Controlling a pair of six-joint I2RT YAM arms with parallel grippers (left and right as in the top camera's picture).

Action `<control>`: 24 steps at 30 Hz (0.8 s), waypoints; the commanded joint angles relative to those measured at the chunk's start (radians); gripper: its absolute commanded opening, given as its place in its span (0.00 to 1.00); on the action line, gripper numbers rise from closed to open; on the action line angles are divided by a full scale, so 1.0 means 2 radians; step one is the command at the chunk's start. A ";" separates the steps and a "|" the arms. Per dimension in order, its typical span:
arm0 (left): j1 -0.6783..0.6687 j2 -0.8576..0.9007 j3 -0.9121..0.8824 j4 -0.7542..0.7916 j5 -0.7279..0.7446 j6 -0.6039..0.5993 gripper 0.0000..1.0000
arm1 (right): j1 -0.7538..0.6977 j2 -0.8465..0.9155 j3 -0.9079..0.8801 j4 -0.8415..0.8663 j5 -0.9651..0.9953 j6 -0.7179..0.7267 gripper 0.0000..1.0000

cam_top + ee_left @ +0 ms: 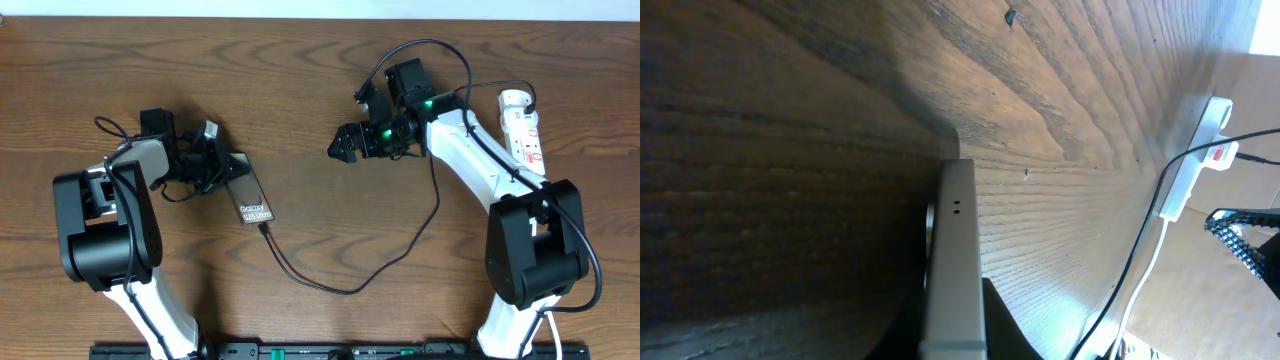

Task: Plug charger to phone and switch on socket
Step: 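Lower the phone flat onto the table with the left gripper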

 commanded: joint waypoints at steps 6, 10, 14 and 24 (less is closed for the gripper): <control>-0.002 0.001 -0.002 0.001 -0.001 0.005 0.34 | -0.002 -0.009 0.007 -0.001 0.000 0.000 0.99; -0.002 0.001 -0.002 0.000 -0.001 -0.005 0.35 | -0.002 -0.009 0.007 -0.001 0.000 0.000 0.99; -0.002 0.001 -0.002 -0.004 -0.001 -0.006 0.43 | -0.002 -0.009 0.007 -0.001 0.000 0.000 0.99; -0.002 0.001 -0.002 -0.038 -0.045 -0.032 0.59 | -0.002 -0.009 0.007 -0.001 0.000 0.000 0.99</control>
